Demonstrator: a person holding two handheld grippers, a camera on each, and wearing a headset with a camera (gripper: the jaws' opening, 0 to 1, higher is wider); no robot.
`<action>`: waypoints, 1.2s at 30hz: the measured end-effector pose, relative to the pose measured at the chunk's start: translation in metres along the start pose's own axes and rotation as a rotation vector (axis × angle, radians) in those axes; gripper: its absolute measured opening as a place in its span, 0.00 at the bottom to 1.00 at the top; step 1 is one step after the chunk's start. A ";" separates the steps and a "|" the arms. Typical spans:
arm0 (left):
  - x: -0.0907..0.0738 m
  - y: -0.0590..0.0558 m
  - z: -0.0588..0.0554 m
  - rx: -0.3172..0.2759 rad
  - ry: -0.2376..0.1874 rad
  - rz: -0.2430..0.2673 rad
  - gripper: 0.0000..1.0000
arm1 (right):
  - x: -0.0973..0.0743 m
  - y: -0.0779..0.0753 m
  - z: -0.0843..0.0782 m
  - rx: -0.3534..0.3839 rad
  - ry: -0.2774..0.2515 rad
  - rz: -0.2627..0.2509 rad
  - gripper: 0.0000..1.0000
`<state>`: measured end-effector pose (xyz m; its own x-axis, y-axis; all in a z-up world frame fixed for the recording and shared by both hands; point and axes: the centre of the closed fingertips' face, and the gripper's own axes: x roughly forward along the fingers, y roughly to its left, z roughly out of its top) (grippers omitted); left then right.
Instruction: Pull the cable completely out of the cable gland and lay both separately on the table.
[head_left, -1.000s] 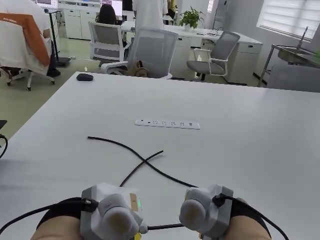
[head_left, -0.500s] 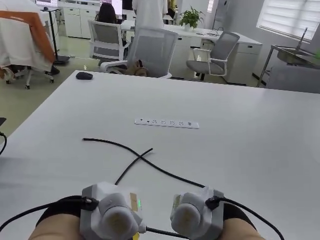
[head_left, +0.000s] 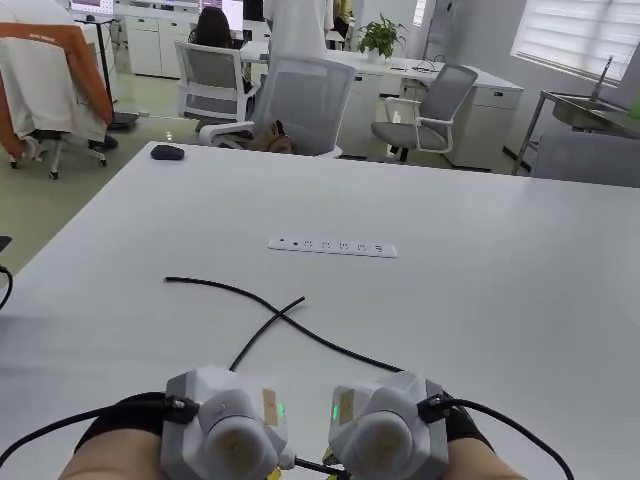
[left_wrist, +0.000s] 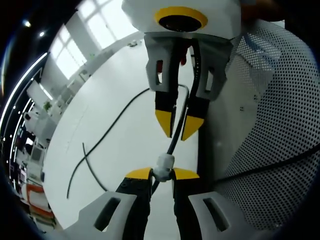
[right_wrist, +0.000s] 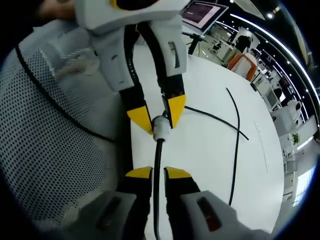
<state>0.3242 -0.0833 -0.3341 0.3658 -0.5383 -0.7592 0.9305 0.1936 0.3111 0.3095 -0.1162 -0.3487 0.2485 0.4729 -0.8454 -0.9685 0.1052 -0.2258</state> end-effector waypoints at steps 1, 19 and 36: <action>0.000 0.000 0.000 -0.001 0.000 -0.001 0.17 | 0.001 0.001 0.000 0.010 -0.003 0.007 0.03; -0.001 0.002 -0.003 -0.024 0.008 0.004 0.17 | 0.002 -0.016 -0.050 0.073 0.206 -0.061 0.03; -0.001 0.004 -0.006 -0.028 0.021 0.009 0.17 | -0.014 -0.033 -0.090 0.185 0.378 -0.155 0.16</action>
<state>0.3275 -0.0770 -0.3359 0.3743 -0.5189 -0.7685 0.9272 0.2212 0.3022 0.3394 -0.2048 -0.3727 0.3469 0.0894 -0.9336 -0.8975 0.3207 -0.3027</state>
